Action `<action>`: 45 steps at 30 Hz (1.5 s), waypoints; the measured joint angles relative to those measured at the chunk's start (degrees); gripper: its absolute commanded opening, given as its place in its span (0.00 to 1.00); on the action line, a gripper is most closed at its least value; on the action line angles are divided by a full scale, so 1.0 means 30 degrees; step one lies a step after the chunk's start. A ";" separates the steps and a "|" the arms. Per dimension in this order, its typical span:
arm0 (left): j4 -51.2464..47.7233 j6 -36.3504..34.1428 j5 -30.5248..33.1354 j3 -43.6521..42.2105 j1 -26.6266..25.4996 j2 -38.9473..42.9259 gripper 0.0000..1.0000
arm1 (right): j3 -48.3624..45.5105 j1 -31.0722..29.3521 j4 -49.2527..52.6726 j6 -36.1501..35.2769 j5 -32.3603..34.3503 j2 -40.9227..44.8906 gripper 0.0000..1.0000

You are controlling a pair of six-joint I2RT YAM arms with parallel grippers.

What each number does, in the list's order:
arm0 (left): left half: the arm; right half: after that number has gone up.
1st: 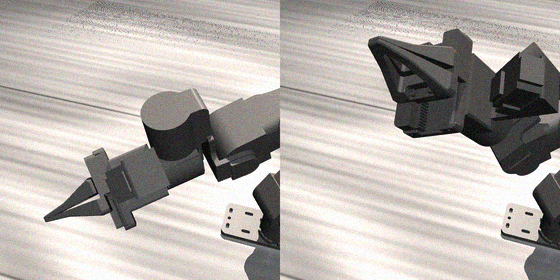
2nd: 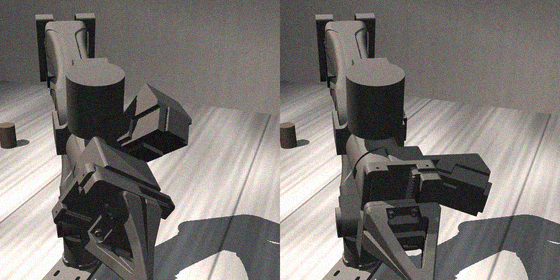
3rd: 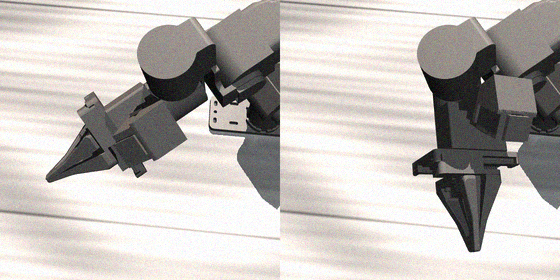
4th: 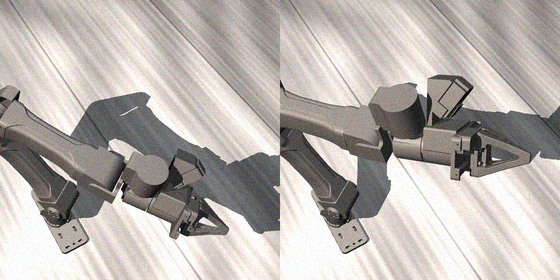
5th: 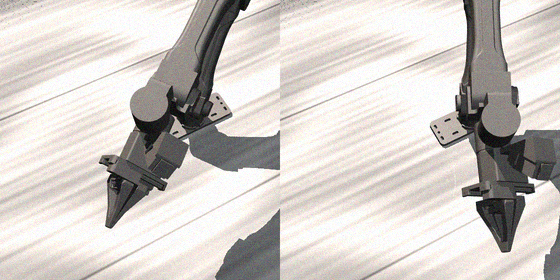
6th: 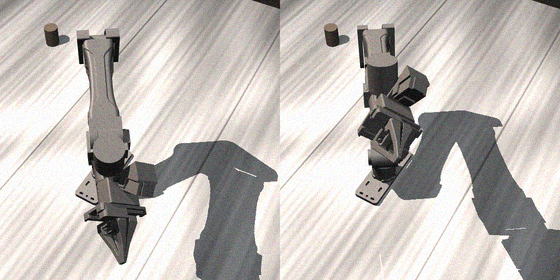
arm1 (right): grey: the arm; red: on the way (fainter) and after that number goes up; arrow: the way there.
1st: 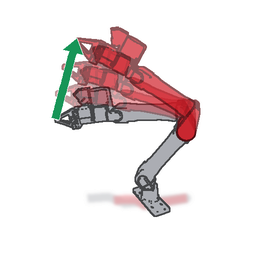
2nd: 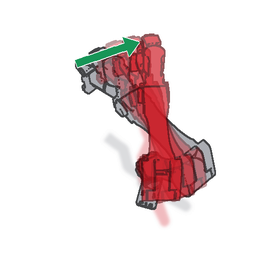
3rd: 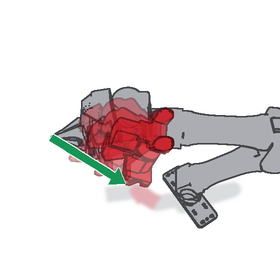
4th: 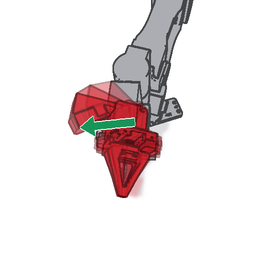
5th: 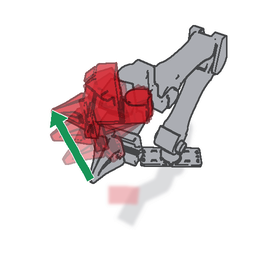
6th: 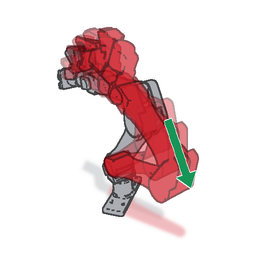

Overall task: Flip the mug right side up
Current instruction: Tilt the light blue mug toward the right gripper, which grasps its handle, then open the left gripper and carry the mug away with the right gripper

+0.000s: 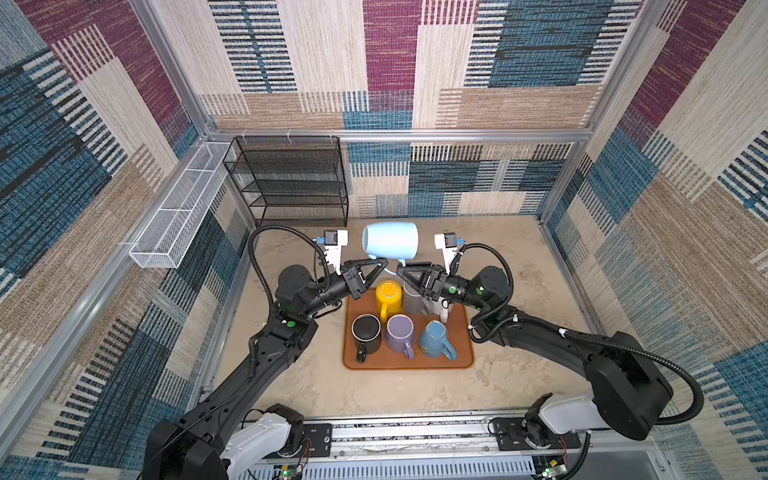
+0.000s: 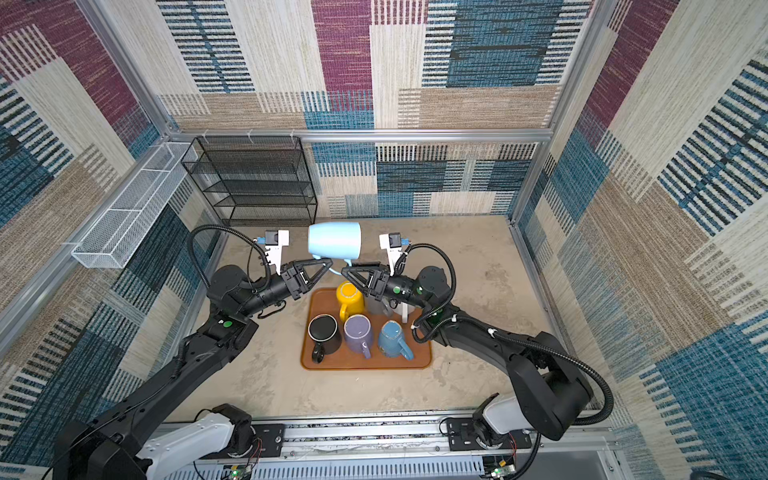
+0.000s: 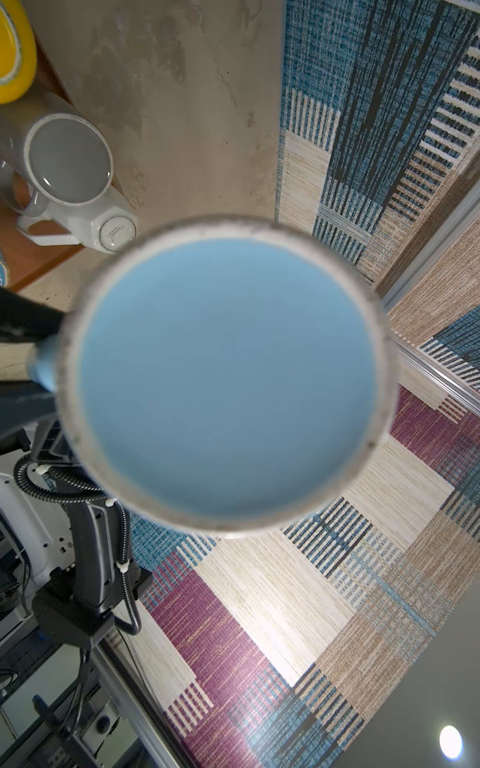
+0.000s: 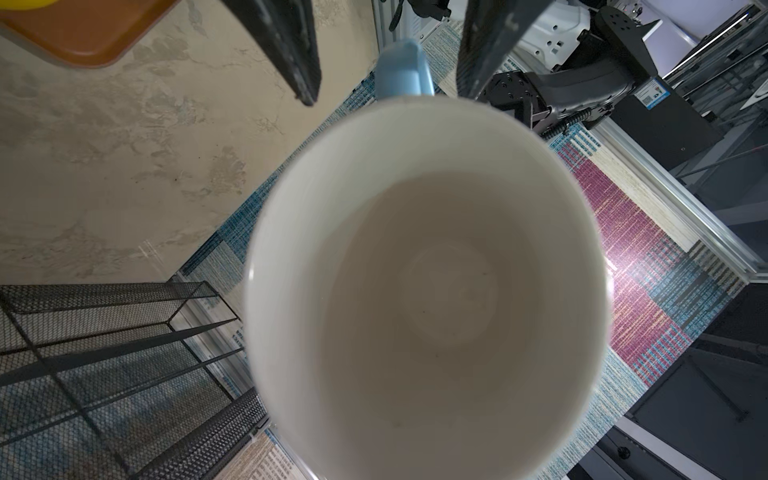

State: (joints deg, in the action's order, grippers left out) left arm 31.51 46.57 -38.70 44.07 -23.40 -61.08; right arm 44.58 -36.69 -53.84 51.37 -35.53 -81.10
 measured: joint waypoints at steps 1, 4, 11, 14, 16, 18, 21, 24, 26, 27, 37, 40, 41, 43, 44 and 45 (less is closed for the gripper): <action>0.0138 0.0058 -0.0226 -0.0007 0.0000 -0.0073 0.00 | 0.0051 -0.0022 -0.0131 0.0073 0.0000 -0.0029 0.48; 0.0605 0.0175 -0.0240 -0.0087 0.0000 -0.0138 0.00 | 0.0211 -0.0036 -0.0714 0.0240 0.0000 -0.0226 0.46; 0.1719 0.0634 -0.0517 -0.0634 0.0000 -0.0248 0.00 | 0.0554 -0.0160 -0.2120 0.1107 -0.0117 -0.1005 0.39; 0.2259 0.0758 -0.0561 -0.0845 0.0000 -0.0277 0.00 | 0.0656 -0.0175 -0.2390 0.1472 -0.0153 -0.1158 0.34; 0.2718 0.0772 -0.0539 -0.1042 0.0000 -0.0277 0.00 | 0.0663 -0.0189 -0.2521 0.1661 -0.0160 -0.1180 0.29; 0.3060 0.0787 -0.0423 -0.1209 0.0000 -0.0277 0.00 | 0.0656 -0.0197 -0.2608 0.1851 -0.0138 -0.1173 0.26; 0.3432 0.0925 -0.0350 -0.1348 0.0000 -0.0306 0.00 | 0.0648 -0.0197 -0.2616 0.1865 -0.0146 -0.1137 0.23; 0.3861 0.1086 -0.0313 -0.1421 -0.0015 -0.0379 0.00 | 0.0648 -0.0197 -0.2645 0.1858 -0.0160 -0.1115 0.17; 0.4095 0.1406 -0.0321 -0.1457 -0.0022 -0.0401 0.00 | 0.0648 -0.0197 -0.2667 0.1843 -0.0197 -0.1115 0.07; 0.4204 0.1494 -0.0291 -0.1486 -0.0036 -0.0401 0.00 | 0.0648 -0.0197 -0.2674 0.1843 -0.0262 -0.1115 0.00; 0.4554 0.1829 -0.0612 -0.1552 0.0000 -0.0488 0.06 | 0.0648 -0.0197 -0.2747 0.1872 -0.0452 -0.1049 0.00; 0.4146 0.1574 -0.0663 -0.1450 -0.0007 -0.0357 0.27 | 0.0648 -0.0197 -0.2353 0.1821 -0.0423 -0.0860 0.00; 0.3789 0.1209 -0.0678 -0.1362 -0.0007 -0.0306 0.34 | 0.0648 -0.0197 -0.2091 0.1851 -0.0350 -0.0736 0.00; 0.2871 0.0597 -0.0801 -0.1166 0.0000 -0.0226 0.43 | 0.0648 -0.0233 -0.1610 0.1851 -0.0058 -0.0510 0.00; 0.2397 0.0364 -0.0772 -0.1071 0.0000 -0.0182 0.46 | 0.0656 -0.0226 -0.1428 0.1814 0.0044 -0.0452 0.00; 0.1967 0.0168 -0.0772 -0.1013 0.0000 -0.0124 0.48 | 0.0656 -0.0226 -0.1195 0.1749 0.0124 -0.0386 0.00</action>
State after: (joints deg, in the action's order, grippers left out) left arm 37.41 47.07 -41.01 41.04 -23.40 -61.45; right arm 46.54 -37.36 -57.43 56.62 -35.16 -82.26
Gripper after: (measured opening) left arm 0.436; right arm 0.158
